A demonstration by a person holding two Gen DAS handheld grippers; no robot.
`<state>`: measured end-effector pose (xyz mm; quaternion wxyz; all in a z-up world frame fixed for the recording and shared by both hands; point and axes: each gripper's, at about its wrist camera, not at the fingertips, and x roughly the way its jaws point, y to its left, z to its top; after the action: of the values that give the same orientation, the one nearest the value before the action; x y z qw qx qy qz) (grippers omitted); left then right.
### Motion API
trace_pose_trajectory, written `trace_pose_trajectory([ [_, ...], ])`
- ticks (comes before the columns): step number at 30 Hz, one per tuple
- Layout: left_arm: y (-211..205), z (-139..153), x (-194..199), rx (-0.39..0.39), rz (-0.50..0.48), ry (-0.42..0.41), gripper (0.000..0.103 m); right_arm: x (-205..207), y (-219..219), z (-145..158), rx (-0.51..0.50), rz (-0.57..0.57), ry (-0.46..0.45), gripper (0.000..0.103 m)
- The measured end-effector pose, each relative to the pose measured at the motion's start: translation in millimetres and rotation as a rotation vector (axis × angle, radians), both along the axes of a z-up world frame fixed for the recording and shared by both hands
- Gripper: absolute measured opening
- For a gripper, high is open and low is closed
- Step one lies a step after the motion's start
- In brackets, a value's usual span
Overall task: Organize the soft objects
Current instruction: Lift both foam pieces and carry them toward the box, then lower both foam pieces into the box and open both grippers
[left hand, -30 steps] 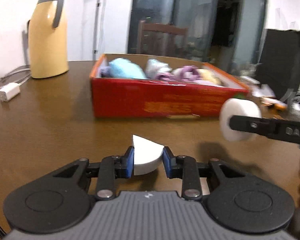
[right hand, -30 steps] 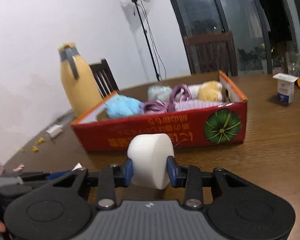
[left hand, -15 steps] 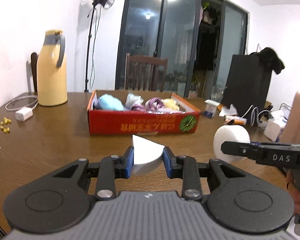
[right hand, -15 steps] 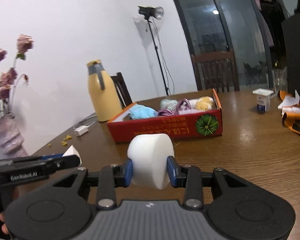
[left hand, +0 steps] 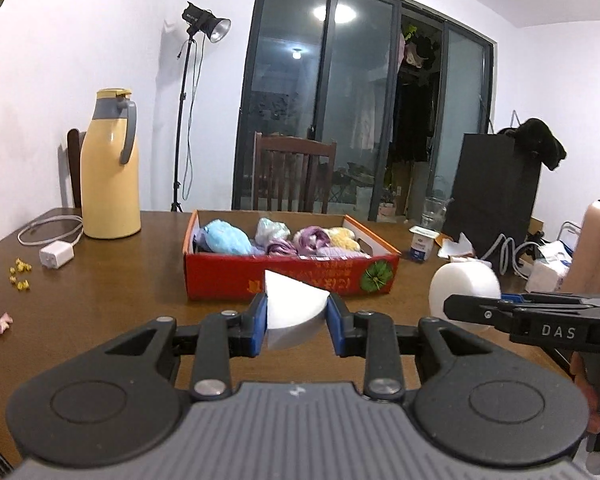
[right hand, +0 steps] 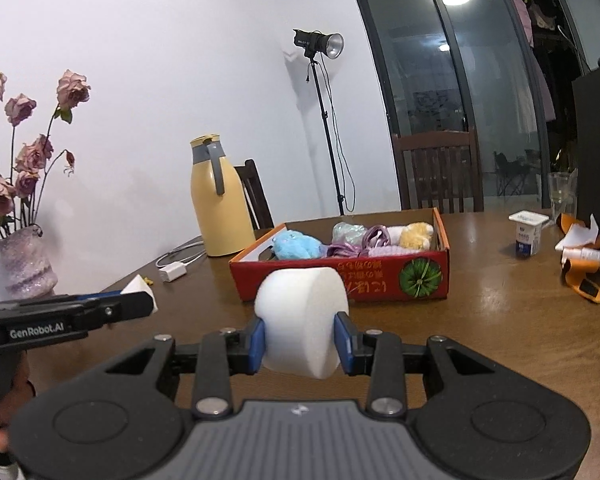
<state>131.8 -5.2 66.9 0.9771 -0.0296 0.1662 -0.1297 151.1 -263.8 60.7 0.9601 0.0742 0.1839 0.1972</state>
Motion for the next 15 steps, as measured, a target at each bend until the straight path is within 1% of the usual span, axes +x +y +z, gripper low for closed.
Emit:
trace_pose_trajectory([
  [3, -0.5, 4.6, 16.8, 0.003, 0.002, -0.013, 0.031, 14.6, 1.3, 8.1, -0.016, 0.007, -0.024, 0.035],
  [7, -1.1, 11.9, 51.7, 0.004, -0.001, -0.035, 0.032, 47.0, 3.8, 21.8, -0.041, 0.012, -0.056, 0.035],
  [13, -5.0, 28.6, 125.0, 0.020, -0.021, -0.068, 0.032, 121.4, 8.5, 41.1, -0.043, 0.044, -0.075, 0.035],
  [15, -4.5, 33.4, 159.2, 0.008, -0.027, -0.055, 0.032, 151.2, 10.1, 44.8, -0.024, 0.062, -0.070, 0.035],
])
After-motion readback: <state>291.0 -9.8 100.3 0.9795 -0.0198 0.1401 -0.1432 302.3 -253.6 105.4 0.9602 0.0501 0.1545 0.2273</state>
